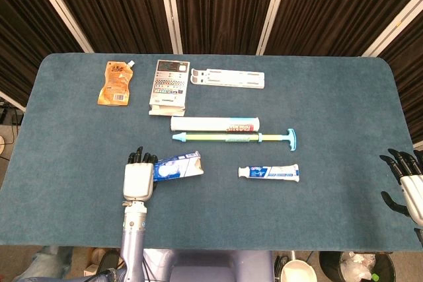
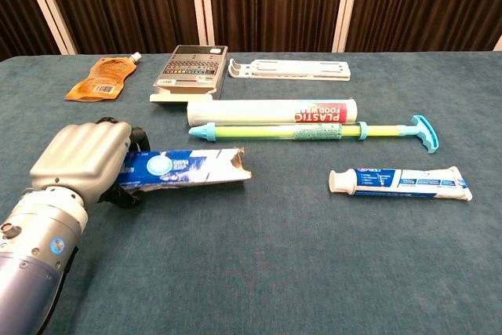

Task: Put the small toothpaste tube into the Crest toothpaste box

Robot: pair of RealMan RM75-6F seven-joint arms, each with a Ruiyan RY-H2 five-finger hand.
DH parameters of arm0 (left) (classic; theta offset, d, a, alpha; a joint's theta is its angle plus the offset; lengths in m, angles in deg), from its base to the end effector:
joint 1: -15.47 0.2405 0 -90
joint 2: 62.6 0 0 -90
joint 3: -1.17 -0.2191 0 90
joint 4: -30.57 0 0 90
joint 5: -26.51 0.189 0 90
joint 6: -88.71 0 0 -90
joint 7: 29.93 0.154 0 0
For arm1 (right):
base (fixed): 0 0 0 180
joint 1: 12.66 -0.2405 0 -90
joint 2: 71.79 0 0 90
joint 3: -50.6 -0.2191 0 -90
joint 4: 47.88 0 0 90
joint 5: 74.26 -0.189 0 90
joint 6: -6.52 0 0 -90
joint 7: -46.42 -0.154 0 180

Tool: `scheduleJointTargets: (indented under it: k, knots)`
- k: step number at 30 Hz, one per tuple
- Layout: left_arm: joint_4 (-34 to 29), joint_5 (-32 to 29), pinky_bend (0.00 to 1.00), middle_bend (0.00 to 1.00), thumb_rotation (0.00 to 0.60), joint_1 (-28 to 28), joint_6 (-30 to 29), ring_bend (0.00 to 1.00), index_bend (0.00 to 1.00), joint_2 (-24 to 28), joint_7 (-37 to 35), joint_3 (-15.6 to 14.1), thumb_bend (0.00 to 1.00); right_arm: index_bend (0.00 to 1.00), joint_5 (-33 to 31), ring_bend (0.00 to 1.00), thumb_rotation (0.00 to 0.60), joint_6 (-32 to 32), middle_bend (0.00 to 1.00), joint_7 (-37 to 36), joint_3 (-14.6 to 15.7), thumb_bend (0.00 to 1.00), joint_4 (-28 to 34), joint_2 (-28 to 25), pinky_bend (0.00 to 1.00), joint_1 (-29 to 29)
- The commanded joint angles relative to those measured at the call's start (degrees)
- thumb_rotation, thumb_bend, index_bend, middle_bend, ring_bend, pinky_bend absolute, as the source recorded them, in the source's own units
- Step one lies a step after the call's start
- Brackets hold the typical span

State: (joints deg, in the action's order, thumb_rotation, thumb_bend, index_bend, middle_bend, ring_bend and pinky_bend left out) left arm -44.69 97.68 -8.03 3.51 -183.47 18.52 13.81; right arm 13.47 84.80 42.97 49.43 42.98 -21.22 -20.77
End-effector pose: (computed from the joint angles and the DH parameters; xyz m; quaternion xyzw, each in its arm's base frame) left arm -0.1093 0.2456 -0.0485 -0.6092 -0.3538 -0.3612 0.6110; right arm -0.2843 -0.1972 0.2136 0.6639 -0.3447 0.3033 0.5903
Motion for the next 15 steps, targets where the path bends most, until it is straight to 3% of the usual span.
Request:
scheduleJointTargets:
  k: [1,8,15]
  knots:
    - [-2.02,1.07,0.24,0.38,0.600,0.34,-1.53,0.16,0.39,0.53,-2.01,0.78,0.32,0.18,-0.02,0.12,0.600,-0.06,0.13,0.17,-0.10,0.31,0.11,-0.10,0.03,-0.09]
    - [-5.40,0.43,0.29,0.43,0.600,1.37,-3.15,0.22,0.43,2.64,-2.41,2.32,0.34,0.18,0.04,0.12,0.600,-0.16,0.14,0.47,-0.31,0.31,0.53,-0.25,0.03,-0.31]
    - [-6.32,-0.23,0.30,0.45,0.600,1.95,-3.02,0.23,0.43,3.90,-2.63,2.01,0.34,0.18,0.02,0.13,0.600,-0.40,0.14,0.52,-0.39,0.31,0.65,-0.12,0.03,-0.50]
